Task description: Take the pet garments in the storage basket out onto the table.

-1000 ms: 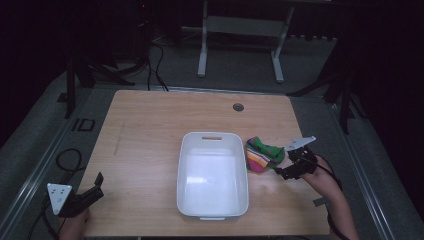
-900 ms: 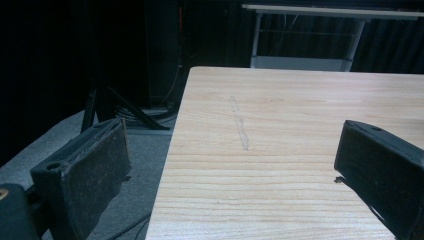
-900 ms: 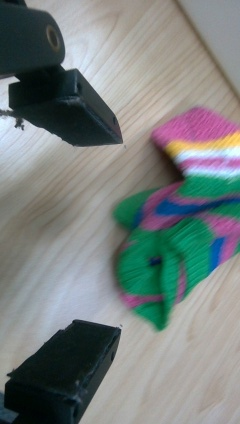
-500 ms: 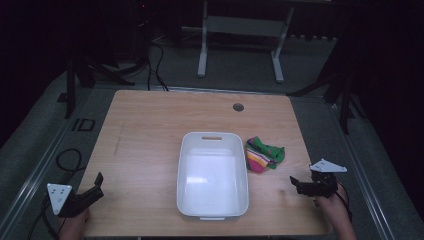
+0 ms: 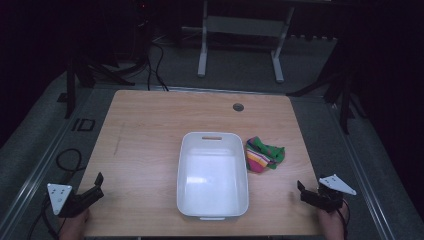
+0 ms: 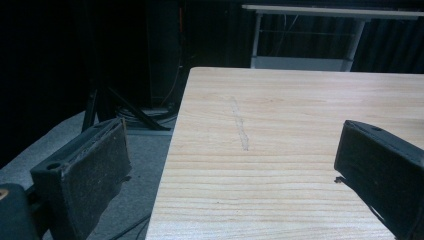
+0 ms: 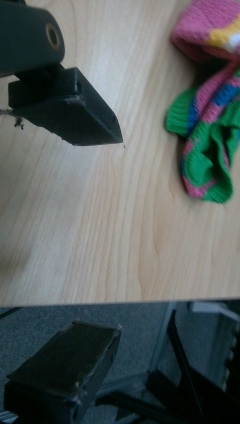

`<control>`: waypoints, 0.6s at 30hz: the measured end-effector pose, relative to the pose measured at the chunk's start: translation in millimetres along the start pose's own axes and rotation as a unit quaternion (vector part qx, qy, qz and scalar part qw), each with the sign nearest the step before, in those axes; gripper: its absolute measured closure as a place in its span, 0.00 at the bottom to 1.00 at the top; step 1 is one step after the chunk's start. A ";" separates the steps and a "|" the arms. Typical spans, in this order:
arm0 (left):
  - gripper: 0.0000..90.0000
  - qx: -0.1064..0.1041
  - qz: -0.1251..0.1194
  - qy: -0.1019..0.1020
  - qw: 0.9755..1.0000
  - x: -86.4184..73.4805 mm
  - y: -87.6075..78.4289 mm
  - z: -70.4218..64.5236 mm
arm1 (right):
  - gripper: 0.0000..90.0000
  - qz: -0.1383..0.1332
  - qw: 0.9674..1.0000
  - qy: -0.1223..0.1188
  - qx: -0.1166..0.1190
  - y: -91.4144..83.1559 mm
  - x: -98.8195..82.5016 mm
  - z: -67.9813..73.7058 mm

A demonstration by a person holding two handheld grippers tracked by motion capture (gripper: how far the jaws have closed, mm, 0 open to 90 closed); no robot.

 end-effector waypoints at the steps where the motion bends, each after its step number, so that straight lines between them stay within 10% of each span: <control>1: 0.02 0.000 0.000 0.000 1.000 0.0 0.0 0.0 | 0.12 -0.006 1.000 0.006 -0.008 -0.9 -1.0 -1.5; 18: 0.02 0.001 0.000 -0.002 1.000 0.0 0.1 0.1 | 0.13 -0.069 0.992 0.072 -0.082 -12.3 -9.6 -26.0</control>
Point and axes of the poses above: each handheld gripper's, and its own axes: y roughly forward along the jaws, x roughly out of its top, z roughly to its left, the point moved 5 cm from there along y, roughly forward along the jaws, and after that the axes turned 2 degrees about -y, right-handed, at the moved point
